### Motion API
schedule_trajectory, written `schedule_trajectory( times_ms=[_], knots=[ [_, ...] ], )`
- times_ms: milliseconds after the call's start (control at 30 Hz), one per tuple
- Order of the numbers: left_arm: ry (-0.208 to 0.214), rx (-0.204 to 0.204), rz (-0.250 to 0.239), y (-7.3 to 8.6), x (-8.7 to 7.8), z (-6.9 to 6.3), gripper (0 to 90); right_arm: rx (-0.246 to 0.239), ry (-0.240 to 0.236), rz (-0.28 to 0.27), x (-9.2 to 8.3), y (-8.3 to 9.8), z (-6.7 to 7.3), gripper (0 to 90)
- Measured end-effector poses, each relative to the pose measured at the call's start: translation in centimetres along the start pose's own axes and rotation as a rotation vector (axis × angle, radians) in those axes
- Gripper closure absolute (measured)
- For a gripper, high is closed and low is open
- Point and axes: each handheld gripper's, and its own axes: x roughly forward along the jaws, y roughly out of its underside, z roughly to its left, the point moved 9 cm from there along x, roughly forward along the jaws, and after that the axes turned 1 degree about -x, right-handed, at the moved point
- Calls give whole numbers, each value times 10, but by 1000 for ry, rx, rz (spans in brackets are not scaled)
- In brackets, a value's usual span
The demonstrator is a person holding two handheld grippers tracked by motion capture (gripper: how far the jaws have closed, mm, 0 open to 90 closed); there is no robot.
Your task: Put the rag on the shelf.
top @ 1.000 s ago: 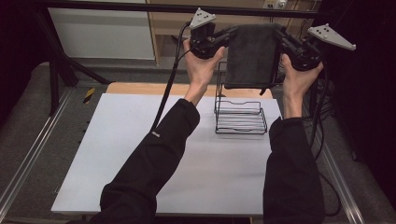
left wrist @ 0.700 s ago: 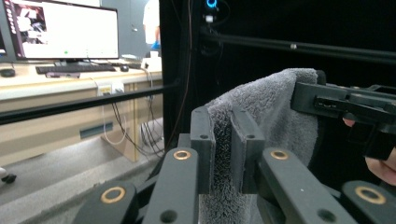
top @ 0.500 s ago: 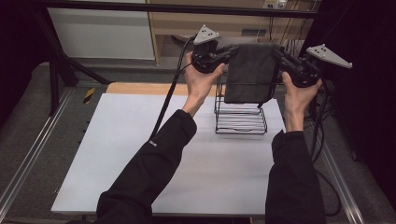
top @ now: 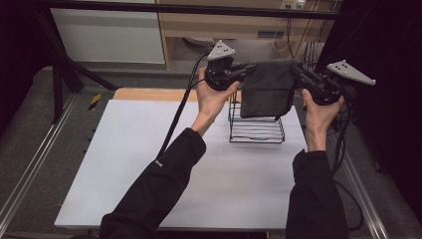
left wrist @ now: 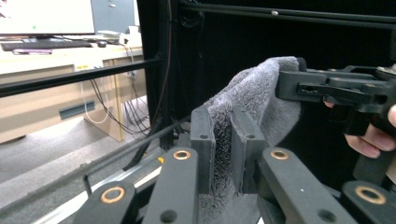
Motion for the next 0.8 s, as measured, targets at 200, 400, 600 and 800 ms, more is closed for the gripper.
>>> schedule_trajectory(
  times_ms=[200,400,600,800],
  knots=[
    [10,17,13,3,-5,-6,807,-1,-18,5,-6,3,2,784],
    [29,27,20,7,-10,-13,806,-14,-37,11,-13,4,5,780],
    [32,38,35,13,-13,-20,802,-22,-57,34,-20,7,8,778],
    [2,90,50,16,-14,-23,803,-46,-52,30,-23,9,11,779]
  ],
)
